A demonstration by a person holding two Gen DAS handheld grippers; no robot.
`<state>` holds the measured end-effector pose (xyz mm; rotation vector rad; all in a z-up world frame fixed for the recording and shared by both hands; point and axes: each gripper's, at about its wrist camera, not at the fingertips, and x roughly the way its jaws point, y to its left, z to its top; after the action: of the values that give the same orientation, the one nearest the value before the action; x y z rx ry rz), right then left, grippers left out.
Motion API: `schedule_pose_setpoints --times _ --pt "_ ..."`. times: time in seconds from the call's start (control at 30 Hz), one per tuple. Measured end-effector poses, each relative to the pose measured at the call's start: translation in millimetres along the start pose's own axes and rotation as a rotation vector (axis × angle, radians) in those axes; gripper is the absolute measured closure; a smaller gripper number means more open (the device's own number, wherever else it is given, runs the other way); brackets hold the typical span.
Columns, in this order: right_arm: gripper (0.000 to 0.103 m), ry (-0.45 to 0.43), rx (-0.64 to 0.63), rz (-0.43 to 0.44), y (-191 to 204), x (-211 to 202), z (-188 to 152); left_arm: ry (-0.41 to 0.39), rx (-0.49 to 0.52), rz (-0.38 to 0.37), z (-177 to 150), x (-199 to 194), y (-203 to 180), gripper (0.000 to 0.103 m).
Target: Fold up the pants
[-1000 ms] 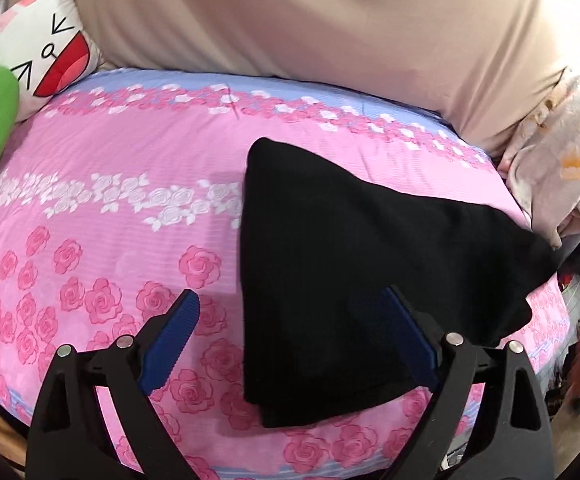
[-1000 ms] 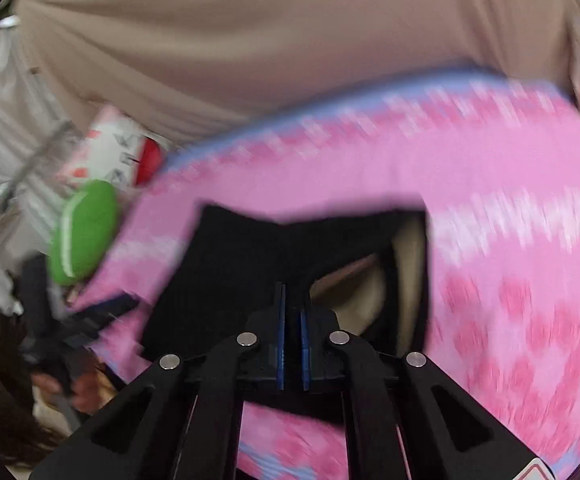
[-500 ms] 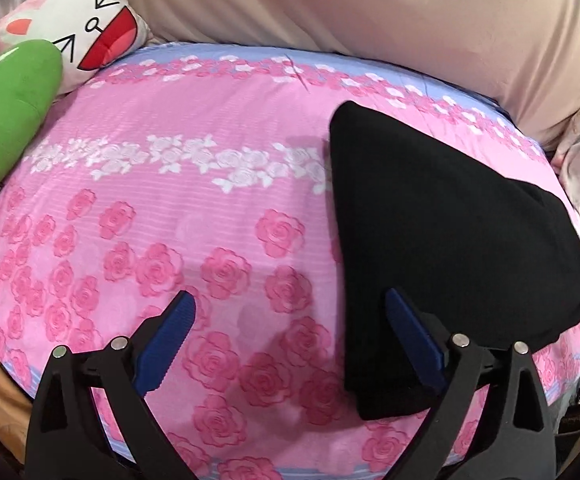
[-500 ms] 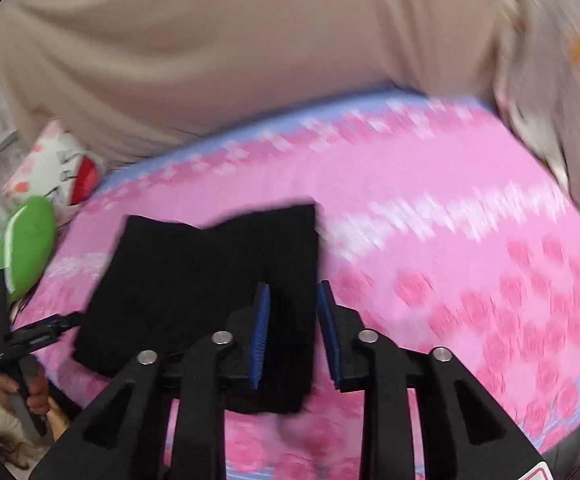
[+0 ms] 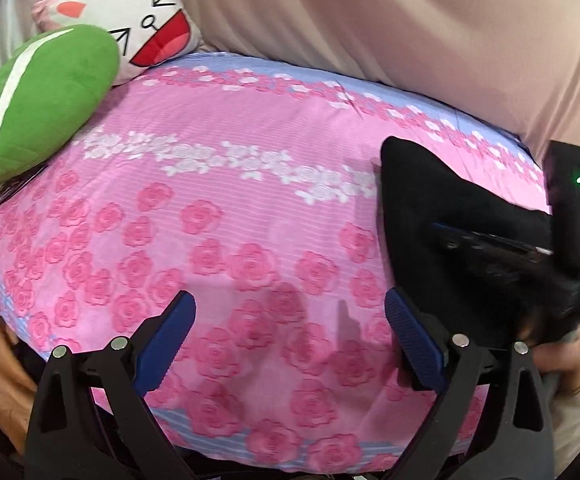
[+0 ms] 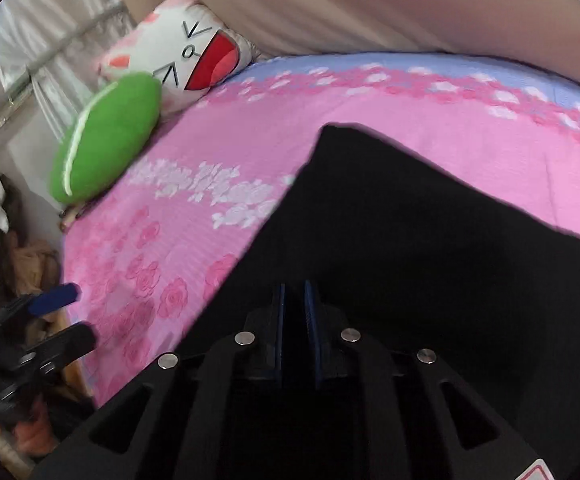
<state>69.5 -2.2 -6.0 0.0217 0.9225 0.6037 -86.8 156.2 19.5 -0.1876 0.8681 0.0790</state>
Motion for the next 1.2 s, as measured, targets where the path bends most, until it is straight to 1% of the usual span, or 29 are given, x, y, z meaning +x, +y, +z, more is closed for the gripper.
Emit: schedule_pose_setpoints --times 0.07,0.13,0.17,0.2,0.23,0.27,0.33,0.37,0.4,0.43,0.5,0.53,0.57,0.6,0.63,0.67,0.7,0.77,0.8,0.87,0.9,0.93,0.97,1.0,1.03,1.07,1.1,1.13,1.2 --pt "0.09 0.003 -0.054 -0.048 18.2 11.6 5.0 -0.001 -0.011 -0.004 3.0 0.7 5.5 0.01" --pt "0.092 0.009 -0.035 -0.036 12.3 14.7 10.2 -0.005 -0.014 -0.018 6.1 -0.3 6.6 0.01" --pt "0.093 0.019 -0.007 -0.025 7.5 6.3 11.3 -0.013 -0.011 -0.03 8.1 -3.1 5.1 0.01" --pt "0.093 0.023 0.056 0.016 -5.4 -12.8 7.7 -0.023 -0.005 -0.042 9.2 -6.1 3.5 0.01" --pt "0.093 -0.007 0.098 0.061 -15.4 -35.6 8.2 -0.037 0.004 -0.057 11.2 -10.1 -0.1 0.01" --pt "0.093 -0.054 0.102 0.047 -22.8 -57.2 7.6 -0.044 0.005 -0.066 12.4 -11.2 -3.4 0.009" --pt "0.083 -0.105 0.078 -0.091 -40.3 -78.5 -0.3 -0.062 0.007 -0.102 16.8 -12.0 -14.0 0.008" --pt "0.081 -0.1 0.085 -0.179 -59.6 -82.8 -3.5 -0.063 0.012 -0.116 18.3 -10.2 -21.8 0.007" --pt "0.098 -0.058 0.14 -0.318 -96.0 -80.7 -9.9 -0.058 0.023 -0.125 20.2 -7.2 -29.4 0.007" --pt "0.103 -0.03 0.207 -0.375 -124.6 -81.7 -15.1 -0.05 0.037 -0.133 22.4 -3.0 -39.8 0.007" --pt "0.102 -0.096 0.419 -0.22 -159.9 -115.2 -26.7 -0.045 0.069 -0.136 25.8 3.6 -58.3 0.007" --pt "0.1 -0.138 0.419 -0.22 -157.6 -130.0 -27.3 -0.047 0.087 -0.132 27.5 6.8 -68.1 0.007" --pt "0.093 -0.186 0.354 -0.253 -145.3 -143.6 -26.1 -0.047 0.104 -0.118 29.9 11.5 -81.0 0.007" --pt "0.092 -0.187 0.313 -0.266 -138.7 -144.8 -25.8 -0.051 0.114 -0.115 31.5 15.1 -90.8 0.007" --pt "0.093 -0.159 0.288 -0.262 -136.1 -138.6 -26.3 -0.058 0.127 -0.121 33.3 20.0 -101.2 0.007" --pt "0.103 -0.115 0.278 -0.261 -140.3 -127.0 -27.4 -0.048 0.142 -0.108 35.6 31.7 -114.0 0.007" --pt "0.103 -0.068 0.296 -0.3 -155.8 -111.9 -32.5 -0.026 0.154 -0.08 37.3 44.9 -124.0 0.007" --pt "0.103 -0.1 0.415 -0.22 -173.3 -120.4 -39.3 0.017 0.177 -0.014 38.0 71.0 -136.7 0.007" --pt "0.101 -0.134 0.431 -0.222 -166.8 -135.2 -38.9 0.027 0.183 0.014 37.4 80.6 -137.5 0.005" --pt "0.092 -0.192 0.311 -0.292 -145.1 -155.6 -38.0 0.023 0.138 0.006 37.7 85.3 -132.5 0.005" --pt "0.086 -0.164 0.273 -0.315 -143.6 -151.0 -38.3 0.032 0.123 -0.003 38.2 86.0 -130.3 0.005" --pt "0.089 -0.114 0.263 -0.36 -152.3 -139.5 -41.4 0.042 0.116 -0.009 39.3 87.3 -129.3 0.005" --pt "0.093 -0.091 0.287 -0.389 -163.6 -132.8 -45.4 0.047 0.112 -0.016 39.8 87.0 -129.3 0.005" --pt "0.094 -0.108 0.359 -0.326 -177.2 -135.1 -50.9 0.053 0.111 -0.017 40.2 86.2 -129.5 0.005" --pt "0.096 -0.125 0.398 -0.3 -177.4 -143.3 -52.3 0.052 0.116 -0.005 40.9 84.7 -130.1 0.005" --pt "0.09 -0.145 0.399 -0.31 -169.7 -153.4 -50.6 0.048 0.125 0.008 41.0 83.0 -131.0 0.005" --pt "0.086 -0.191 0.35 -0.324 -152.7 -163.1 -48.6 0.047 0.128 0.015 40.5 82.1 -131.4 0.005" --pt "0.086 -0.211 0.312 -0.315 -139.0 -167.5 -47.3 0.049 0.126 0.018 39.9 81.4 -131.6 0.005" --pt "0.086 -0.175 0.278 -0.27 -125.4 -162.4 -50.0 0.052 0.116 0.024 39.4 81.1 -131.5 0.005"
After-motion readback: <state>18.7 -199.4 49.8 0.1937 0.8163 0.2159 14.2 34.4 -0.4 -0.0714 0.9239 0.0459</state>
